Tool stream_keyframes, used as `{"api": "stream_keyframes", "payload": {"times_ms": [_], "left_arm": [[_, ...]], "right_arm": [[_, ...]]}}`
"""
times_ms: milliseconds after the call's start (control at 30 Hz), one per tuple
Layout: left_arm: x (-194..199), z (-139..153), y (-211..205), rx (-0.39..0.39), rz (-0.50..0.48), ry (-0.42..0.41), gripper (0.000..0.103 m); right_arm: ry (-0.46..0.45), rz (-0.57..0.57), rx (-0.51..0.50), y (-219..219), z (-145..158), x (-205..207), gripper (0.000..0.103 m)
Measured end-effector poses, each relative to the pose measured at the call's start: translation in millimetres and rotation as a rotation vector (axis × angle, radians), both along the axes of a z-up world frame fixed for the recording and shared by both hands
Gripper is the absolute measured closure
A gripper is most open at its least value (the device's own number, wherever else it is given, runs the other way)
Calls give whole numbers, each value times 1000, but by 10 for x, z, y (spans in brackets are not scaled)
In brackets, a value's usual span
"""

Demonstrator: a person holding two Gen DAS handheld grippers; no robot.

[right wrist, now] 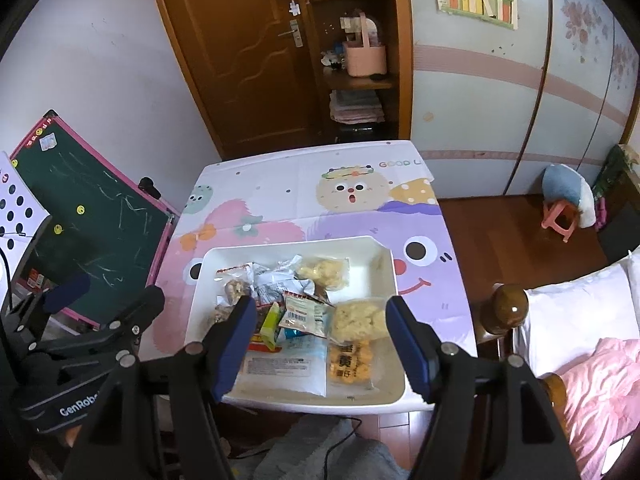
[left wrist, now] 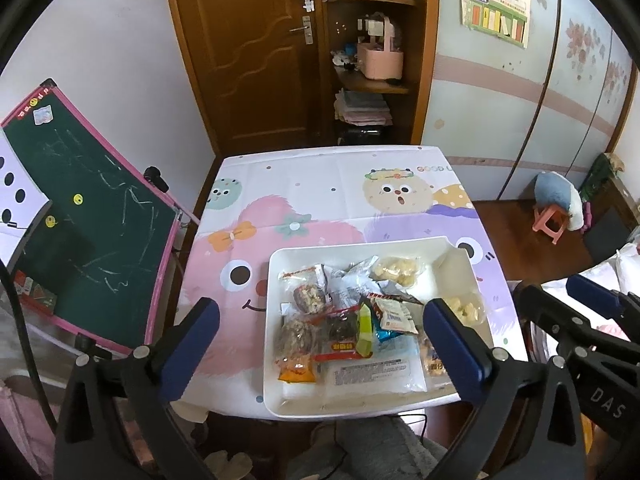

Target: Organize snacks

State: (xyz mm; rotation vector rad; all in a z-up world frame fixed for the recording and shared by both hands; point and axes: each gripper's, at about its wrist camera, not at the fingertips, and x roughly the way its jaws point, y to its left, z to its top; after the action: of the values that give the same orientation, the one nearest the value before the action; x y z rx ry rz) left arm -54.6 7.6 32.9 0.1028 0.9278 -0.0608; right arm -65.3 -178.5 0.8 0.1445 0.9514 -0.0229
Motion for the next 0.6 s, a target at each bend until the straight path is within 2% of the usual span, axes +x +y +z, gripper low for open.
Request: {"api": "stream_keyframes", "payload": {"times_ms": [600], "left_arm": [[-56,0,9,15,-2,5,1]], "right_arm": [[-30,-14,-29,64,84,-89,35]]}}
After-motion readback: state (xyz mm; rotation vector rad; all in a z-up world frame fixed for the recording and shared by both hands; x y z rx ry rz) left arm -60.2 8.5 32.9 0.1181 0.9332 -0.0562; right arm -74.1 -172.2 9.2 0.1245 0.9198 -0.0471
